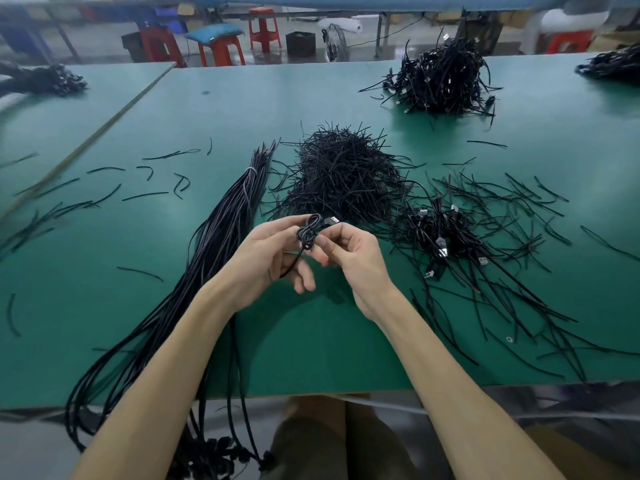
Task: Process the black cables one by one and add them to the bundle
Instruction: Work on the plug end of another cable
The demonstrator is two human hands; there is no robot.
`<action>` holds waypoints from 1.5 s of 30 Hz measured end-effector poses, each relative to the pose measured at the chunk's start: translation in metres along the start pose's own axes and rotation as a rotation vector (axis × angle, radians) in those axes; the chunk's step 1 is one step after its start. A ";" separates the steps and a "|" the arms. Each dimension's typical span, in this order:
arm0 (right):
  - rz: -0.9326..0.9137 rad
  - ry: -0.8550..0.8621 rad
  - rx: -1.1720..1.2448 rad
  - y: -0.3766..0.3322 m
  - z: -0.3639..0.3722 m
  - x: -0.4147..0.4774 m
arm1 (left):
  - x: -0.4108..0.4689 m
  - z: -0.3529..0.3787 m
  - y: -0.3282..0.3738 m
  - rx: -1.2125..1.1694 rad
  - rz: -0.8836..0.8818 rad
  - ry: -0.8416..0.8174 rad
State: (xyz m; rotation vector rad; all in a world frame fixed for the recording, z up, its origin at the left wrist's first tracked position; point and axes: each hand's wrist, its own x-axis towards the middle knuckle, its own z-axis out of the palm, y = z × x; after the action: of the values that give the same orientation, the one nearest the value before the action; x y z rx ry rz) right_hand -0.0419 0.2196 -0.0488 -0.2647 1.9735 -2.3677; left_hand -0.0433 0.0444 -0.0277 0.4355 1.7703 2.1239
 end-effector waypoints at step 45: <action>-0.024 0.049 -0.121 0.007 0.003 0.003 | 0.005 -0.002 -0.007 0.136 -0.032 0.231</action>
State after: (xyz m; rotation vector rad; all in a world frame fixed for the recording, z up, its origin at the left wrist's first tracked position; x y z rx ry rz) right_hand -0.0451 0.2152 -0.0550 -0.2390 2.1512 -2.2938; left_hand -0.0483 0.0460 -0.0349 0.1995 2.0419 2.1106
